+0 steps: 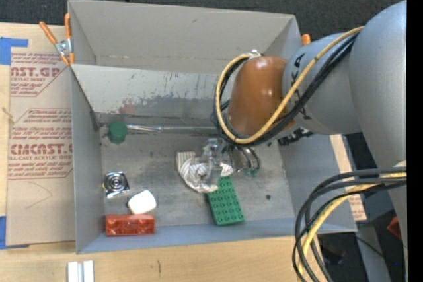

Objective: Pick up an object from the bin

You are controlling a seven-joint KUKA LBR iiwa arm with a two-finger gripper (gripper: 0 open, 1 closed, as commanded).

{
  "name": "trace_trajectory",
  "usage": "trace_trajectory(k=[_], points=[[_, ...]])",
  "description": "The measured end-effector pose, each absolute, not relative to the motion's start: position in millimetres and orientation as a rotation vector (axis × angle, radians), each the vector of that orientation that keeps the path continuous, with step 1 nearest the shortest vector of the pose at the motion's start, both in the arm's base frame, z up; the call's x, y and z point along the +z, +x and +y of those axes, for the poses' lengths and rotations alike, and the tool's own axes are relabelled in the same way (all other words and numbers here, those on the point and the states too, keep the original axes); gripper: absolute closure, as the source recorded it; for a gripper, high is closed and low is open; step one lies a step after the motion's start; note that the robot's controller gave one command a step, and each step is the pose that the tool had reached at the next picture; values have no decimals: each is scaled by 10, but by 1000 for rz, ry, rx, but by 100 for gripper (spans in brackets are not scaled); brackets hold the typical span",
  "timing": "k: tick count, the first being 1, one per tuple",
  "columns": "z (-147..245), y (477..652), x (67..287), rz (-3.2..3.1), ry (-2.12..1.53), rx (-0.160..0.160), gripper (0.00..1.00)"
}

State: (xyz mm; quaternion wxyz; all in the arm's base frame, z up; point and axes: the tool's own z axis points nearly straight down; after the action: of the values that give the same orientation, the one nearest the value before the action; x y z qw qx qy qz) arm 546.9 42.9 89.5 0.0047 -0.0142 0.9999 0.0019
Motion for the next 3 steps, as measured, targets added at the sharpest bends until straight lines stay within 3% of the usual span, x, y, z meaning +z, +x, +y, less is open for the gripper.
trace_trajectory(k=[1,3], points=[[458,5496,893,3130,-33,8,100],[706,6021,715,3131,-4,9,100]])
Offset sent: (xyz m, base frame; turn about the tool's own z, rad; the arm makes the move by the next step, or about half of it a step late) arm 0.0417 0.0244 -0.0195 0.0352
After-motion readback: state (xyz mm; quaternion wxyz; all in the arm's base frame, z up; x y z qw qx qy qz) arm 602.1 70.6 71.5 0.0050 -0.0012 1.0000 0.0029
